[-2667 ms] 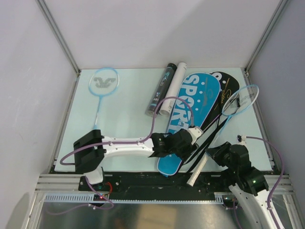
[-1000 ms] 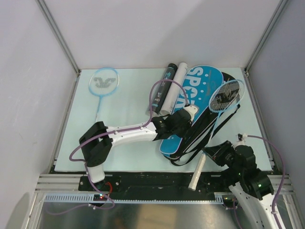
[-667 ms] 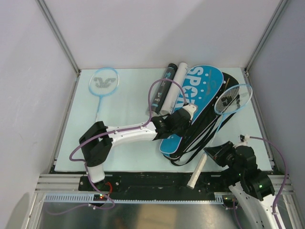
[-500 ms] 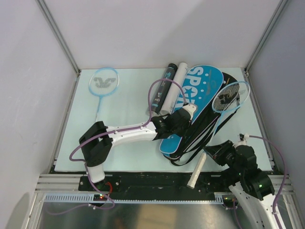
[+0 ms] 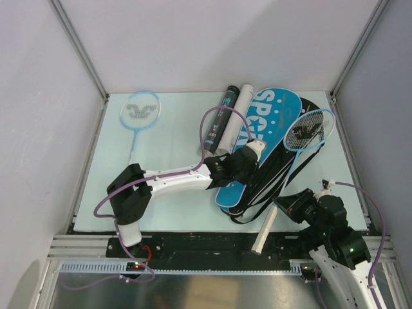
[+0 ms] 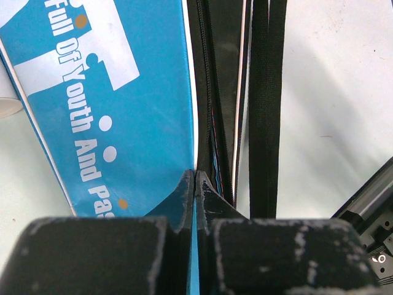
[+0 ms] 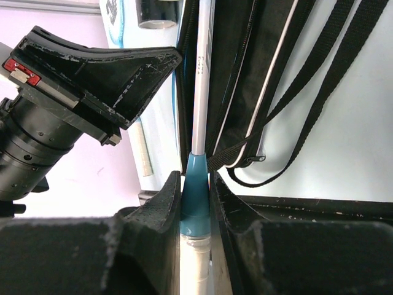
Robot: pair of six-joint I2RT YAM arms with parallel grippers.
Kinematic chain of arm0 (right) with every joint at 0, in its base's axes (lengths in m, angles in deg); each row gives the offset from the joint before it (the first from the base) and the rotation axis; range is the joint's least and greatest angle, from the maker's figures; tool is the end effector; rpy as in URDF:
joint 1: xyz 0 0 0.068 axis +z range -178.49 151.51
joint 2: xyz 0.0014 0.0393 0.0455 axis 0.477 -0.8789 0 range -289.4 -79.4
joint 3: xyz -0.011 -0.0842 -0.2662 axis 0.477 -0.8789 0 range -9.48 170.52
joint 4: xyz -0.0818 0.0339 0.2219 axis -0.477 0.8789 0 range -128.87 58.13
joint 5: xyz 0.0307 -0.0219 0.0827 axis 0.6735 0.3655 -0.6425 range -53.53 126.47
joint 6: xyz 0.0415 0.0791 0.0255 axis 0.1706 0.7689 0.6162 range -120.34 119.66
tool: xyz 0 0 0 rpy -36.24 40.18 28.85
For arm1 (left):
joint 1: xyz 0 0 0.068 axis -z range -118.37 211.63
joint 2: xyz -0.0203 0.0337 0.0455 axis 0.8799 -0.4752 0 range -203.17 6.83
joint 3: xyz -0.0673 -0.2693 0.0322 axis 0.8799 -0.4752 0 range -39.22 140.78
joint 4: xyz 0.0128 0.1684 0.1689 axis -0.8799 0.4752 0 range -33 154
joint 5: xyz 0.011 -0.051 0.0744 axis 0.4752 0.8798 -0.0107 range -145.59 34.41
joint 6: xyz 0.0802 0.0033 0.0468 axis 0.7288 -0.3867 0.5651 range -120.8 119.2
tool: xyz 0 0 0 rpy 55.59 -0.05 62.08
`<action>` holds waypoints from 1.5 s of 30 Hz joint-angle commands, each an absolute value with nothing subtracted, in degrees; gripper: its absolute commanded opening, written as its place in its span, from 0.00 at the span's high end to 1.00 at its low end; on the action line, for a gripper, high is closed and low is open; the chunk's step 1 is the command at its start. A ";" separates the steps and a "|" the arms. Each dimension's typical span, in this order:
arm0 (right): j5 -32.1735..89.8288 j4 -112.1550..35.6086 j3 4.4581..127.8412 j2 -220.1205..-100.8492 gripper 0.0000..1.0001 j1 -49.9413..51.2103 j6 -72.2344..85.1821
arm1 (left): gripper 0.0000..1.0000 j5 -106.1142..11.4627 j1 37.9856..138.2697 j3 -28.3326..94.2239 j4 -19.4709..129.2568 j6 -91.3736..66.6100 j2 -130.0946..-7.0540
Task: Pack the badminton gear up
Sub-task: Place the racket in the racket bag.
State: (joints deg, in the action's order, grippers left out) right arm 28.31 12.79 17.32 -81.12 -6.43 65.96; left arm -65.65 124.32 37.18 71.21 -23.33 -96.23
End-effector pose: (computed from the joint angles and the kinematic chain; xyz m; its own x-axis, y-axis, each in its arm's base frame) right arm 0.0548 0.0351 0.1995 -0.6147 0.7289 -0.3014 0.1828 0.5034 0.8445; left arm 0.2072 -0.3696 0.2296 -0.5893 0.3190 -0.7423 0.6371 0.7485 -0.1841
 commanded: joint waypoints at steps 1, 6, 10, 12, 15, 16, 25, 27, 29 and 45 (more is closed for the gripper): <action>31.33 11.04 18.89 -81.23 1.00 -6.20 66.50 | 1.00 -66.10 123.95 39.58 68.88 -24.61 -92.89; 31.63 11.04 18.90 -81.48 1.00 -6.19 66.61 | 1.00 -66.45 123.94 39.60 68.84 -24.74 -92.76; 31.72 10.95 18.80 -81.09 1.00 -6.17 66.60 | 1.00 -66.13 123.99 39.73 68.75 -24.95 -92.75; 30.82 9.99 18.57 -81.30 1.00 -6.21 66.58 | 1.00 -65.76 123.95 39.82 68.72 -25.08 -92.77; 29.35 8.57 18.15 -81.57 1.00 -6.18 67.13 | 1.00 -65.02 123.97 39.87 68.62 -25.27 -92.65; 28.95 8.23 18.00 -81.59 1.00 -6.18 67.36 | 1.00 -64.79 123.95 39.79 68.52 -25.30 -92.57; 27.46 7.62 17.33 -82.43 1.00 -6.18 69.11 | 1.00 -63.92 123.94 39.12 67.76 -25.56 -91.81; 28.20 8.26 17.28 -82.58 1.00 -6.17 68.68 | 1.00 -63.87 123.94 39.16 67.64 -25.69 -91.61; 28.60 8.53 17.14 -82.92 1.00 -6.23 68.35 | 1.00 -63.79 123.94 39.04 67.50 -25.68 -91.54; 19.31 -4.83 11.77 -83.30 1.00 -6.08 70.07 | 1.00 -58.78 123.94 36.81 64.59 -25.51 -90.84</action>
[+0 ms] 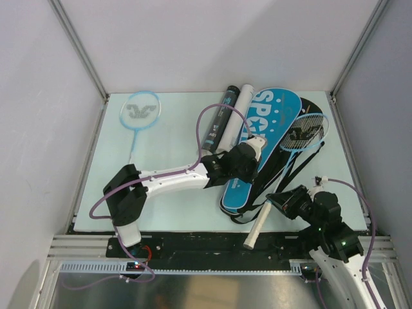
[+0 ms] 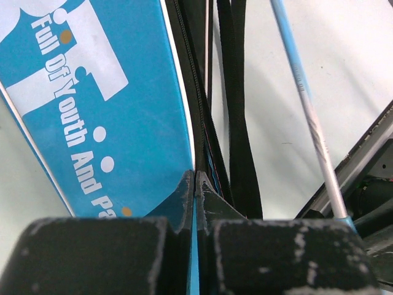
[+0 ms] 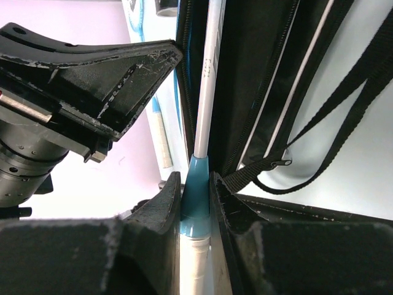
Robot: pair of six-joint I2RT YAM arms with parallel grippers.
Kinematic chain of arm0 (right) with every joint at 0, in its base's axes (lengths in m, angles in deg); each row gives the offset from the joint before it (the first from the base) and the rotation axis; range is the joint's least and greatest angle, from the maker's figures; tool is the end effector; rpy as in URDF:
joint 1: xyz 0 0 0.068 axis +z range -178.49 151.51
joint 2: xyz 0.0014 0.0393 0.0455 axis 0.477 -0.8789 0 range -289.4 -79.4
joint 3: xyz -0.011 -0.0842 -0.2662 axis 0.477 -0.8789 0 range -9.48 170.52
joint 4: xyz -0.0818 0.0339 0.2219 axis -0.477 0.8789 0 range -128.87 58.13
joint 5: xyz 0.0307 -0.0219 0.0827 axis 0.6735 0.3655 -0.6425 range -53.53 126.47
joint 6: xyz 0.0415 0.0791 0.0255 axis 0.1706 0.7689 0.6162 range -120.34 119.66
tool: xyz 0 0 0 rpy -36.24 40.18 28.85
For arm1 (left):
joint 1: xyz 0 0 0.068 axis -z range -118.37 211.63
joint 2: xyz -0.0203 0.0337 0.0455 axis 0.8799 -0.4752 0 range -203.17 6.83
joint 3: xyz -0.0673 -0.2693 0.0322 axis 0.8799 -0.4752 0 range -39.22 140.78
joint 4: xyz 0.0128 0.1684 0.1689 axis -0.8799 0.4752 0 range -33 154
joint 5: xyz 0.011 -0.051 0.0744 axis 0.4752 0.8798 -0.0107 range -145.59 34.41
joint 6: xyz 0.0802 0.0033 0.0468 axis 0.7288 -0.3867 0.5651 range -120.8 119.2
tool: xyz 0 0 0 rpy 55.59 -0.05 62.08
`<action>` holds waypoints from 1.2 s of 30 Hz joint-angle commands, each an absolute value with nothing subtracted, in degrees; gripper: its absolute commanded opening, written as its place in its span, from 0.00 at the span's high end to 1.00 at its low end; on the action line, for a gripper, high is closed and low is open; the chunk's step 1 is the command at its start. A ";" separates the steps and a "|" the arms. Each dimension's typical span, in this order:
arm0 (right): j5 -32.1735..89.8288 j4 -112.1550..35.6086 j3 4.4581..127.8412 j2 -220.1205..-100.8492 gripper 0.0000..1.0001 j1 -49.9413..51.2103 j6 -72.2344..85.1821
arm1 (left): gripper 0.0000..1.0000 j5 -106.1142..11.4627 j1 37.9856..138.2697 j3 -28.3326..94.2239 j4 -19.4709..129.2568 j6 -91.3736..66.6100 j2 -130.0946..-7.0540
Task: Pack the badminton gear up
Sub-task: Place the racket in the racket bag.
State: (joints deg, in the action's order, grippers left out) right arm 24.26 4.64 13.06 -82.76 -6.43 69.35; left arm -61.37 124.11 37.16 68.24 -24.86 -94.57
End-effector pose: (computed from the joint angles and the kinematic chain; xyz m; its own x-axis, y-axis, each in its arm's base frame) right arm 0.0677 0.0466 0.1945 -0.6442 0.7280 -0.2346 0.1685 0.4343 0.8849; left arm 0.2041 -0.3736 0.2470 -0.5940 0.2622 -0.7606 0.6600 0.6994 -0.2743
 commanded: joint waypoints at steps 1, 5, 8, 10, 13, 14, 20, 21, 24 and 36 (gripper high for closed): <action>18.18 -5.81 11.16 -83.77 1.00 -6.08 70.33 | 1.00 -57.97 123.94 36.67 64.22 -25.06 -90.78; 14.18 -9.81 9.90 -86.64 1.00 -6.15 70.92 | 1.00 -56.19 123.99 35.41 62.62 -23.64 -90.27; 12.24 -12.75 9.82 -88.30 1.00 -6.53 70.49 | 1.00 -56.05 123.99 33.82 61.72 -22.84 -89.55; 10.00 -15.00 9.52 -90.17 1.00 -7.33 69.68 | 1.00 -56.03 123.95 32.98 61.61 -22.11 -89.14; 4.44 -17.76 8.89 -94.62 1.00 -9.59 67.22 | 1.00 -55.19 123.68 31.55 61.43 -21.21 -88.53; 3.10 -18.51 8.84 -95.80 1.00 -10.30 66.22 | 1.00 -54.51 123.64 31.01 61.37 -20.85 -88.35; -2.07 -19.95 9.76 -101.21 1.00 -17.45 58.57 | 1.00 -50.67 123.38 28.05 60.07 -19.23 -86.67; -3.32 -20.49 9.76 -102.57 1.00 -18.44 56.85 | 1.00 -49.97 123.40 27.59 59.72 -19.15 -86.37; -4.16 -21.04 9.81 -105.70 1.00 -20.64 53.35 | 1.00 -48.45 123.41 26.86 58.90 -18.91 -85.48; -5.65 -24.92 9.66 -111.33 1.00 -21.71 46.06 | 0.59 -53.94 123.97 25.15 60.69 -17.90 -83.93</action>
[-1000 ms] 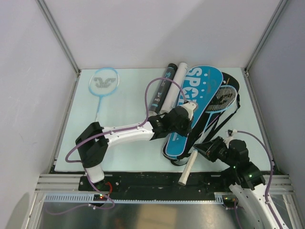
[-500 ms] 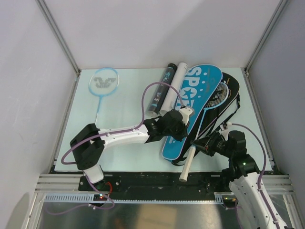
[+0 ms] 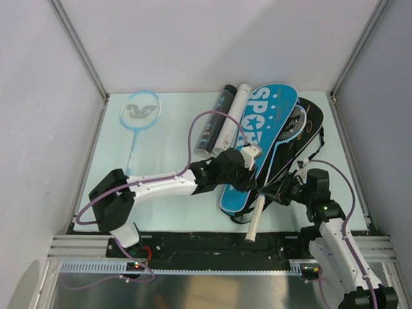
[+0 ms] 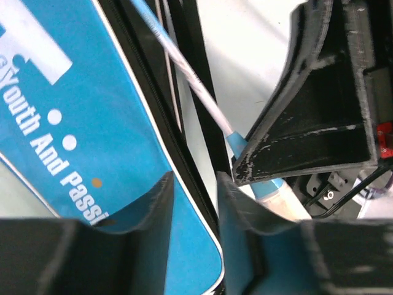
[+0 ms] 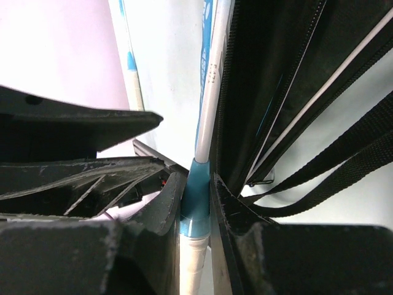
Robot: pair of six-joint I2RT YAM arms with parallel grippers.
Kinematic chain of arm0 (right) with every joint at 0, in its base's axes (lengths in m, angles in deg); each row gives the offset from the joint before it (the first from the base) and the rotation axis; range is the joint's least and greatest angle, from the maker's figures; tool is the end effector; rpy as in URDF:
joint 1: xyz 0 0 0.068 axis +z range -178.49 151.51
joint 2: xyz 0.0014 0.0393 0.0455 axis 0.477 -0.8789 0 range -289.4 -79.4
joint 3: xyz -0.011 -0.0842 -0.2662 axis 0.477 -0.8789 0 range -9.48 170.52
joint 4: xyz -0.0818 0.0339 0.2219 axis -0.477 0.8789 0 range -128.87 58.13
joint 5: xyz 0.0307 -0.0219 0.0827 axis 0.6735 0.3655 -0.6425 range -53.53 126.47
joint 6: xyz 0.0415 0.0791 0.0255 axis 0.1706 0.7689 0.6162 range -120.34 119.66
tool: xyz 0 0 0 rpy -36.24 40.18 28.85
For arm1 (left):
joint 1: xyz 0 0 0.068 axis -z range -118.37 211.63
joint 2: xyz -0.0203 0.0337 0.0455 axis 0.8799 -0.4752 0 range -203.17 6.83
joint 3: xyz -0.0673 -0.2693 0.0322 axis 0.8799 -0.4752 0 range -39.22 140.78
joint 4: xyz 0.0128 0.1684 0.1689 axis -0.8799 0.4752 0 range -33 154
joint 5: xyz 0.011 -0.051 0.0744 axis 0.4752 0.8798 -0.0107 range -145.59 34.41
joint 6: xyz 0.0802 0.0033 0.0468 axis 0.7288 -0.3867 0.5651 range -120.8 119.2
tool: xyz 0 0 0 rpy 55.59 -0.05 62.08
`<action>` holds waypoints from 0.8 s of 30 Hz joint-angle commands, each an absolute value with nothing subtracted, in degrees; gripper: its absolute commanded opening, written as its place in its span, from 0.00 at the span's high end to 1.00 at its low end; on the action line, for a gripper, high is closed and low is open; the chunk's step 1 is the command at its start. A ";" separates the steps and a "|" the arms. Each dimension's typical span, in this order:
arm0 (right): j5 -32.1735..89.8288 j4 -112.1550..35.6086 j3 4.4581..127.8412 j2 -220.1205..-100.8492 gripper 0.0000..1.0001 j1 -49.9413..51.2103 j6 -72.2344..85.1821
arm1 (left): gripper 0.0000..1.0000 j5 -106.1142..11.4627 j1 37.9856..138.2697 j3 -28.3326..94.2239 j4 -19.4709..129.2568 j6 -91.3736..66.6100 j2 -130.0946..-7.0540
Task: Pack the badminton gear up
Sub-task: Place the racket in the racket bag.
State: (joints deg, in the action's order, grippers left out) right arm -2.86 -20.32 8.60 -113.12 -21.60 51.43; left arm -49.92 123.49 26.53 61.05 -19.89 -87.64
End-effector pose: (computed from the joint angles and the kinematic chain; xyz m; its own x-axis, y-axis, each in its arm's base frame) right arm 0.1308 0.0693 0.1843 -0.8269 0.5122 -0.2322 0.0586 0.4892 0.8702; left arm 0.1792 -0.3528 0.2449 -0.5410 0.3216 -0.7771 0.7828 0.5304 -0.3255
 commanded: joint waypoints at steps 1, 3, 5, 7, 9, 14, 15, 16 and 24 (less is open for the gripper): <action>-5.47 -24.55 9.62 -110.66 1.00 -21.67 46.02 | 0.55 -55.47 124.13 24.87 60.69 -17.53 -83.68; -5.11 -24.28 9.55 -109.32 1.00 -21.65 46.30 | 0.49 -57.34 124.80 24.52 60.67 -16.87 -83.69; -4.71 -24.15 9.40 -108.44 1.00 -21.68 46.56 | 0.42 -58.73 125.54 24.53 60.66 -16.62 -84.27; -4.54 -24.25 9.34 -108.55 1.00 -21.67 46.87 | 0.39 -59.73 126.32 24.66 60.64 -16.56 -85.27; -4.55 -24.73 9.15 -108.86 1.00 -21.69 47.17 | 0.36 -61.26 127.09 24.85 60.57 -16.39 -86.33; -4.85 -26.04 9.02 -108.69 1.00 -21.67 48.40 | 0.33 -66.35 128.11 25.52 60.18 -15.34 -89.69; -4.89 -26.17 9.00 -108.59 1.00 -21.65 48.51 | 0.33 -67.03 128.14 25.75 60.17 -15.15 -90.34; -4.95 -26.23 8.98 -108.54 1.00 -21.65 48.60 | 0.33 -67.55 128.10 26.09 60.16 -15.05 -90.84; -5.07 -25.63 8.81 -106.52 1.00 -21.64 49.80 | 0.44 -69.94 128.16 27.08 60.16 -14.30 -92.85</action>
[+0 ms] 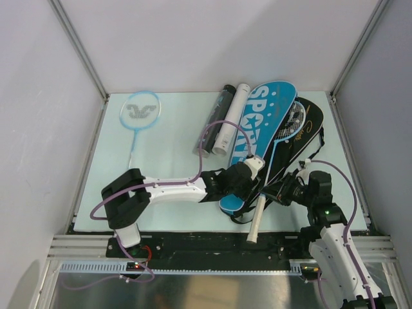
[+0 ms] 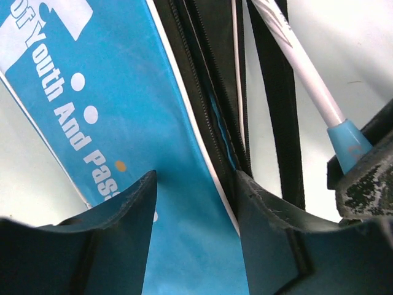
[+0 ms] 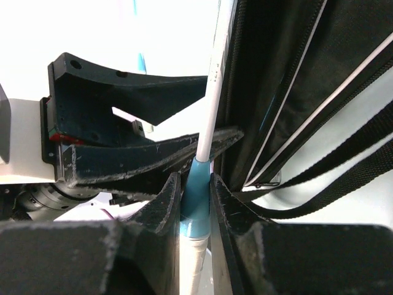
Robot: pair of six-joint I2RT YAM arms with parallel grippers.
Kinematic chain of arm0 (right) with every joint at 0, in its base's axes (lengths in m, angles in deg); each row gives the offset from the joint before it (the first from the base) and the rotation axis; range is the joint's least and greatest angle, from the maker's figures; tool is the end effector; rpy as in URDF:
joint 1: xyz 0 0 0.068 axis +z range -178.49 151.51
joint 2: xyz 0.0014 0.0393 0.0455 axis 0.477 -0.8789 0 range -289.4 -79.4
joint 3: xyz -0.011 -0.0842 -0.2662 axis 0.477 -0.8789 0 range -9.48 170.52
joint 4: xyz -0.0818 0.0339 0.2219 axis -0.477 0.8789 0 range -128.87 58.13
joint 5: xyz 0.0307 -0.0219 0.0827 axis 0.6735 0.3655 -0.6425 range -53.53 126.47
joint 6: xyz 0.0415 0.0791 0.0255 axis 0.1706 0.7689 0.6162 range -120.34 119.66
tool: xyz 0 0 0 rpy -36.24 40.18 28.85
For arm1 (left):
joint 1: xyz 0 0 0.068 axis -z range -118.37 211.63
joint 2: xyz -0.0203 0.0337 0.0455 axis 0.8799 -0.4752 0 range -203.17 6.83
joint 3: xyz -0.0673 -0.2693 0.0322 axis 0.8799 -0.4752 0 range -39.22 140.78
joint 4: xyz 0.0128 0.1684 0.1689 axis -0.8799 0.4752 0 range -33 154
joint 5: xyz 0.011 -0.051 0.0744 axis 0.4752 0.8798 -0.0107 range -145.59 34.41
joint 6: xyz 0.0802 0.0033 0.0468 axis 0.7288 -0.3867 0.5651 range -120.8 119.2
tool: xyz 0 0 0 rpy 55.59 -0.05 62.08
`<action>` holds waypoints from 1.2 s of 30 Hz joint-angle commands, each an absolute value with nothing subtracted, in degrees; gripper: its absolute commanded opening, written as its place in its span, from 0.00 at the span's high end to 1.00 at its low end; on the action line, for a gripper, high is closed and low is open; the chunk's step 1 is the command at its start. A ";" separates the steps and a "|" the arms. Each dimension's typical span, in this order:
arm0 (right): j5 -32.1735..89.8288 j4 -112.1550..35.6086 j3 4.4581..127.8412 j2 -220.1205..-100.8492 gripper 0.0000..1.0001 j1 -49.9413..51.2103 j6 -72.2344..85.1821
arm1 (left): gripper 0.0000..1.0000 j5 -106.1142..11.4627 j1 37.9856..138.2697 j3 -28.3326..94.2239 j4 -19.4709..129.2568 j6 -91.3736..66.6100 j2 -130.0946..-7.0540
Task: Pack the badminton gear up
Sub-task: Place the racket in the racket bag.
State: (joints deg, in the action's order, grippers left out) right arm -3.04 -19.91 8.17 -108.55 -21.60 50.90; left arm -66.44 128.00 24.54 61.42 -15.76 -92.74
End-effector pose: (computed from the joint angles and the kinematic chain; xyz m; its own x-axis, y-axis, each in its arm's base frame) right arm 0.1238 0.0686 0.1901 -0.8117 0.5079 -0.2883 -0.0065 0.4857 0.8741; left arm 0.1740 -0.3586 0.1992 -0.4675 0.4361 -0.7689 0.7468 0.6603 -0.0796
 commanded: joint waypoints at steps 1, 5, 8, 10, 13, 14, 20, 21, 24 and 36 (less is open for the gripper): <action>-5.13 -25.52 8.80 -106.32 1.00 -21.68 49.87 | 0.53 -70.06 128.16 27.06 60.16 -14.27 -92.66; -6.29 -27.03 7.12 -105.82 1.00 -20.90 50.79 | 0.89 -69.01 128.16 26.27 60.20 -14.62 -90.03; -8.08 -31.86 2.98 -105.60 1.00 -18.57 54.07 | 0.98 -67.72 128.25 25.03 59.85 -14.01 -86.22; -7.93 -34.17 1.10 -105.97 1.00 -16.74 55.76 | 0.99 -67.30 128.29 24.28 59.36 -13.20 -84.53; -7.54 -36.30 0.36 -107.59 1.00 -13.70 56.34 | 1.00 -66.69 128.33 22.96 57.88 -11.81 -82.81; -7.60 -36.88 0.45 -108.39 1.00 -12.92 56.39 | 1.00 -66.45 128.33 22.46 57.62 -11.32 -82.42; -2.74 -36.39 2.60 -110.28 1.00 -12.73 56.72 | 1.00 -63.77 128.52 19.93 55.03 -10.21 -80.62; -1.15 -36.49 2.89 -110.26 1.00 -13.67 56.89 | 1.00 -63.54 128.65 19.40 54.96 -10.34 -80.13; 2.06 -40.70 3.38 -111.44 1.00 -17.22 58.85 | 1.00 -63.17 128.99 18.15 54.78 -11.54 -78.44; 13.37 -67.66 6.50 -132.93 1.00 -19.24 62.84 | 1.00 -58.01 130.13 15.78 51.20 -18.62 -76.49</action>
